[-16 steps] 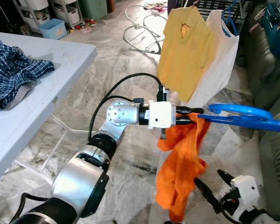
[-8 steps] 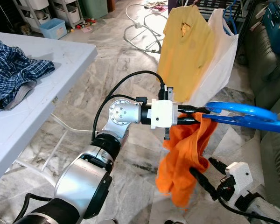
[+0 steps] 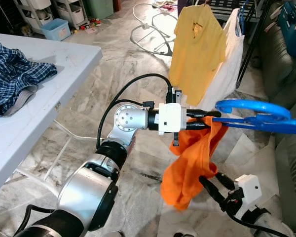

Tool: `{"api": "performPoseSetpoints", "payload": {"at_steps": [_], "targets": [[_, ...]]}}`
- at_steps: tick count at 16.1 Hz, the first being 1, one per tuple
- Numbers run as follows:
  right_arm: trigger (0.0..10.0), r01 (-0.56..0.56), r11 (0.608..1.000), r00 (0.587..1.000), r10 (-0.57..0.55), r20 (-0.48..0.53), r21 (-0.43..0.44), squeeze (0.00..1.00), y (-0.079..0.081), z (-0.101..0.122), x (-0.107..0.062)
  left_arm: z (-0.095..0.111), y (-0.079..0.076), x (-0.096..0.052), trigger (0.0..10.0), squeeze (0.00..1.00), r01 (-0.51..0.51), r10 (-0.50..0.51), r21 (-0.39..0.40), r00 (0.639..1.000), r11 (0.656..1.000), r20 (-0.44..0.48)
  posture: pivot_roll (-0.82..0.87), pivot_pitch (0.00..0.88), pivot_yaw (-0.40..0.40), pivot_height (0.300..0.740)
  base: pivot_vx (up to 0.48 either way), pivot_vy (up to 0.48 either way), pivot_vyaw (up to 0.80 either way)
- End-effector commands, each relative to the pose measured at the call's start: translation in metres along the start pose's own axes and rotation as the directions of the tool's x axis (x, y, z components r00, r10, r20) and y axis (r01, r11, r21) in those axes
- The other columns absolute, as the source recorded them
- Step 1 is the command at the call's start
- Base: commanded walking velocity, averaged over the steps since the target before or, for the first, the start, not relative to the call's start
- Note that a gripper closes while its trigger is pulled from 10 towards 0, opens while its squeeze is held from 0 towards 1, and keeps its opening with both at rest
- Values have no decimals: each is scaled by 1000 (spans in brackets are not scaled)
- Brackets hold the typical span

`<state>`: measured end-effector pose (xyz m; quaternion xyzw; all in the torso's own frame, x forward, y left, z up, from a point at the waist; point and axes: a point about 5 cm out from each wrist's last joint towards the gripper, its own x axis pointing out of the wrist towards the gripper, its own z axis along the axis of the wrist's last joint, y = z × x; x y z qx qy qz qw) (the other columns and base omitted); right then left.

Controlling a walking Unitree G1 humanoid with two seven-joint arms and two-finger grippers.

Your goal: Hang hanger

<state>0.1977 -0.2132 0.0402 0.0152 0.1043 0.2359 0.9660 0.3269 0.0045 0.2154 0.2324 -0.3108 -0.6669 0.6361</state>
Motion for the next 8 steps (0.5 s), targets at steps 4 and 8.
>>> {"api": "performPoseSetpoints", "payload": {"at_steps": [4, 8], "targets": [[0, 31, 1000, 1000, -31, -3, 3, 0, -2, -4, 1, 12, 14, 4, 0, 0, -31, 28, 53, 999, 998, 45, 13, 152, 35, 740, 0, 0, 0], [0, 60, 998, 998, -60, 6, -3, 0, -6, -7, 5, 13, 14, 3, 0, 0, -27, 24, 57, 998, 998, 56, 28, 158, 35, 740, 0, 0, 0]]}}
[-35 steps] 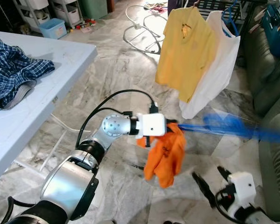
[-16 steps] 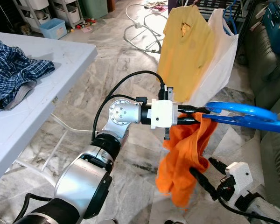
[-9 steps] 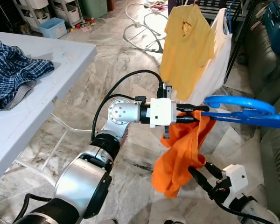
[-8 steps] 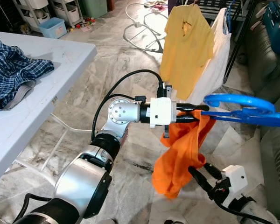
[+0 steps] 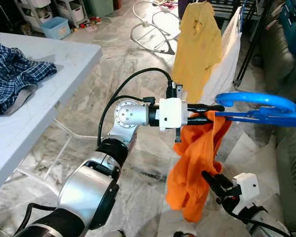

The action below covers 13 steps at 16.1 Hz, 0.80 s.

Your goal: Hang hanger

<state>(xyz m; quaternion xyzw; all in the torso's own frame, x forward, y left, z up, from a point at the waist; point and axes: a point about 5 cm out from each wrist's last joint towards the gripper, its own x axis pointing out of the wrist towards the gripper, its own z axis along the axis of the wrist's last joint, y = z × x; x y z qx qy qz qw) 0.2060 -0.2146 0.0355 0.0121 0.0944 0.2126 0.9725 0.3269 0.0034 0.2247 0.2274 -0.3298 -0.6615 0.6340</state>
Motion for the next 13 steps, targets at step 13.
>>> {"api": "performPoseSetpoints", "payload": {"at_steps": [13], "targets": [[0, 195, 977, 975, -183, 127, -89, 0, -23, 20, -23, -4, 5, -8, 0, 0, -52, 52, 1, 997, 999, -48, 12, 143, 33, 740, 0, 0, 0]]}}
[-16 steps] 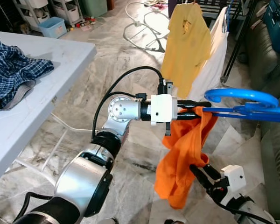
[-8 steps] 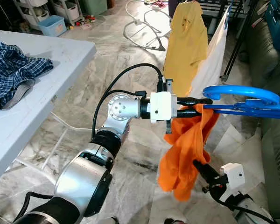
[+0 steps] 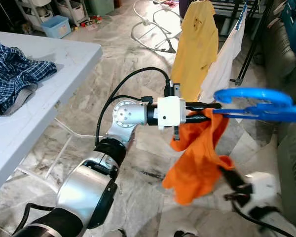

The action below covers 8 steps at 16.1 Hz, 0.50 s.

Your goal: Hang hanger

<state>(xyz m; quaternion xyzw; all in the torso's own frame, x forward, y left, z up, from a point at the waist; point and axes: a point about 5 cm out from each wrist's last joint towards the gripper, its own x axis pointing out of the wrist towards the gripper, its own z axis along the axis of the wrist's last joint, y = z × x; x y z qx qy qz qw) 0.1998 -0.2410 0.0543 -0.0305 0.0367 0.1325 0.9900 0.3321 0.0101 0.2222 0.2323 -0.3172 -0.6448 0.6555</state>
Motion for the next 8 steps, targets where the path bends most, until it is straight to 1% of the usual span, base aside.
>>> {"api": "performPoseSetpoints", "payload": {"at_steps": [1, 2, 3, 5, 7, 8], "targets": [[0, 45, 999, 998, -44, 38, -18, 0, -7, 8, -7, -3, 1, -4, 0, 0, -19, 19, -2, 999, 1000, -26, 6, 142, 32, 740, 0, 0, 0], [0, 79, 996, 994, -77, 72, -30, 0, -12, 17, -13, -9, -3, -9, 0, 0, -26, 25, -26, 998, 999, -60, 0, 141, 32, 740, 0, 0, 0], [0, 110, 993, 988, -103, 113, -51, 0, -18, 30, -20, -17, -11, -17, 0, 0, -30, 23, -60, 994, 998, -110, -2, 140, 33, 740, 0, 0, 0], [0, 147, 985, 978, -131, 164, -93, 0, -26, 52, -29, -31, -26, -28, 0, 0, -36, 15, -111, 982, 993, -188, -24, 138, 35, 740, 0, 0, 0], [0, 190, 973, 962, -157, 222, -133, 0, -35, 74, -34, -46, -45, -38, 0, 0, -85, 32, -186, 961, 979, -273, -42, 133, 35, 740, 0, 0, 0], [0, 206, 969, 955, -167, 246, -140, 0, -37, 85, -35, -53, -53, -42, 0, 0, -112, 41, -213, 950, 971, -311, -47, 130, 34, 740, 0, 0, 0]]}}
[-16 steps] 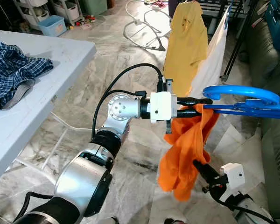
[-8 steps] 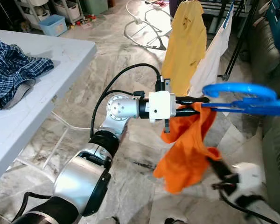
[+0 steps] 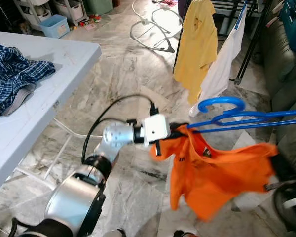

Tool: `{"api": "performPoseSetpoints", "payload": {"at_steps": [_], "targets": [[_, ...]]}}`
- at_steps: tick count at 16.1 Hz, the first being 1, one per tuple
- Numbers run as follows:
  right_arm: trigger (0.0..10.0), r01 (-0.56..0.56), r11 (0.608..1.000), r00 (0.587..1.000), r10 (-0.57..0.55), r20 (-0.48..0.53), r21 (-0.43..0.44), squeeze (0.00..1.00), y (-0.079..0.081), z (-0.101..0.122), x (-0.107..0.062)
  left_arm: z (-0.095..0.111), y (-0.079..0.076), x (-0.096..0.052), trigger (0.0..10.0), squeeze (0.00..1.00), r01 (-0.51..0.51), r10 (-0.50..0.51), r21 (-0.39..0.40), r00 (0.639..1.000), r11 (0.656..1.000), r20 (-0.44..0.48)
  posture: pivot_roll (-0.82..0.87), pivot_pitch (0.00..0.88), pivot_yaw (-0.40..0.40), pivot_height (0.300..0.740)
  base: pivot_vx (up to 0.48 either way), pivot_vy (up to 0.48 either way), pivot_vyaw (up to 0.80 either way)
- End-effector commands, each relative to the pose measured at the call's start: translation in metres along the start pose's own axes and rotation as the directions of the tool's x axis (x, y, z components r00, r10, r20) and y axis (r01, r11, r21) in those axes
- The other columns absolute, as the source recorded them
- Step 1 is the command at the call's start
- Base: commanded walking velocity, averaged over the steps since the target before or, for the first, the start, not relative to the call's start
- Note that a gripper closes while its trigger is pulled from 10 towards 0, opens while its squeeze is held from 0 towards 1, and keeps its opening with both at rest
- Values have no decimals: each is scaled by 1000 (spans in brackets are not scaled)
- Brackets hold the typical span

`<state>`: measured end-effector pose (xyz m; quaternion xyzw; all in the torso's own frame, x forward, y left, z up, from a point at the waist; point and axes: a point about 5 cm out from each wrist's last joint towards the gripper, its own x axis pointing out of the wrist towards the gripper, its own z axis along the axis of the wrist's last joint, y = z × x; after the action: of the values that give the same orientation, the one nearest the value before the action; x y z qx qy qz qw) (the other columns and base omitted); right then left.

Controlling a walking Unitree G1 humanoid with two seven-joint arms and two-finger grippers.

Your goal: Hang hanger

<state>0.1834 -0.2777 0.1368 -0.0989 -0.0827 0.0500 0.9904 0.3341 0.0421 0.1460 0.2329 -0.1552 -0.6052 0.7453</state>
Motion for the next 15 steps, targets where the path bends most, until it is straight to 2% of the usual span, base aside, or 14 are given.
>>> {"api": "performPoseSetpoints", "payload": {"at_steps": [1, 4, 8, 11, 12, 13, 15], "targets": [[0, 14, 1000, 1000, -13, 25, -15, 0, -4, 12, 1, -10, -7, -3, 0, 0, -17, 15, -36, 998, 999, -54, -57, 123, 31, 740, 0, 0, 0], [0, 19, 999, 1000, -19, 9, -32, 0, -7, 13, 0, -21, -9, -8, 0, 0, -114, 104, -90, 988, 989, -111, -63, 113, 21, 740, 0, 0, 0], [0, 124, 992, 992, -125, -35, -13, 0, -20, 3, -10, -33, -4, -26, 0, 0, -265, 237, -192, 959, 945, -158, -66, 103, 19, 740, 0, 0, 0], [0, 240, 971, 968, -238, -82, 16, 0, -34, -12, -17, -37, -10, -37, 0, 0, -237, 214, -251, 970, 938, -118, -51, 102, 17, 740, 0, 0, 0], [0, 260, 965, 963, -258, -83, 20, 0, -37, -13, -17, -38, -13, -39, 0, 0, -217, 193, -262, 975, 940, -114, -51, 104, 17, 740, 0, 0, 0], [0, 273, 962, 960, -271, -66, 11, 0, -41, -9, -12, -40, -23, -41, 0, 0, -152, 129, -263, 986, 953, -103, -51, 104, 15, 740, 0, 0, 0], [0, 296, 955, 954, -296, -54, -2, 0, -48, -6, -8, -41, -29, -41, 0, 0, -102, 82, -289, 993, 952, -81, -53, 102, 12, 740, 0, 0, 0]]}}
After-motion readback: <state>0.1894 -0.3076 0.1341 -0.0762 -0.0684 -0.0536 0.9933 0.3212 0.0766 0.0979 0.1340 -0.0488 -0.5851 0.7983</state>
